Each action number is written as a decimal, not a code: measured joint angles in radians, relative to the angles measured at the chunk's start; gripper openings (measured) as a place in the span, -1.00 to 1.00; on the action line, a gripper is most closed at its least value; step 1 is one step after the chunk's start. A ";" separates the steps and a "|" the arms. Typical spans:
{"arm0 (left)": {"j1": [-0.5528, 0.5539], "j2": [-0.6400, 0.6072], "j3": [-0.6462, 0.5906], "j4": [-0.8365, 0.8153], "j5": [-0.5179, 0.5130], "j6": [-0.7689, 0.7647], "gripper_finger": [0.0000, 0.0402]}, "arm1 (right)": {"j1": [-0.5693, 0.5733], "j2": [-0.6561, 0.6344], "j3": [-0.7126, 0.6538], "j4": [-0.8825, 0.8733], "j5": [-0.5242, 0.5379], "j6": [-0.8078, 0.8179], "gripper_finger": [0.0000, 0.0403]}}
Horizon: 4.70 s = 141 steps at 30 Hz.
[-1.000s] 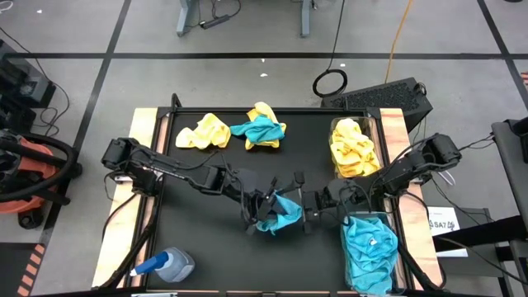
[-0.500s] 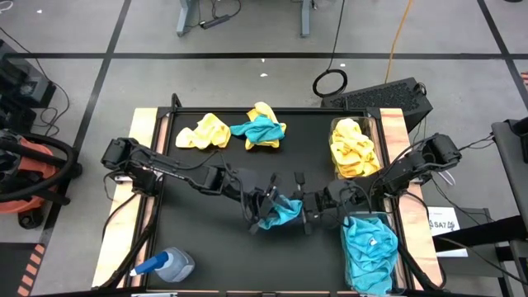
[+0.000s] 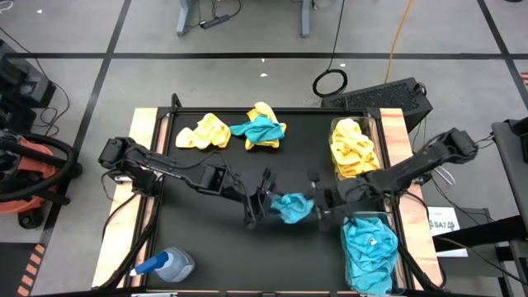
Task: Sort microfiber towel by color & place in baskets
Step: Put the blue towel into the bottom transparent bin
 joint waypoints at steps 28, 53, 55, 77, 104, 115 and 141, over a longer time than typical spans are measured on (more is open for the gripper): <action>0.001 -0.005 -0.003 -0.172 -0.010 -0.129 0.23 | 0.361 -0.525 0.002 -1.200 -0.302 1.039 -0.93; 0.010 -0.004 -0.063 -0.141 -0.010 -0.148 0.23 | 0.516 -0.073 0.005 -1.186 -0.299 1.120 -0.92; 0.009 -0.004 -0.063 -0.141 -0.010 -0.149 0.23 | 0.516 -0.043 0.006 -1.182 -0.287 1.120 -0.89; 0.009 -0.004 -0.063 -0.144 -0.010 -0.149 0.23 | 0.517 -0.094 0.003 -1.162 -0.307 1.218 -0.25; 0.009 0.012 -0.063 0.050 0.039 -0.170 0.23 | 0.517 -0.279 0.158 -1.318 -0.297 1.289 0.18; 0.009 0.113 -0.063 0.311 0.077 -0.171 0.23 | 0.517 -0.303 0.158 -1.277 -0.325 1.296 0.18; 0.009 0.163 -0.063 0.339 0.078 -0.172 0.23 | 0.517 -0.468 0.158 -1.317 -0.145 1.260 -0.28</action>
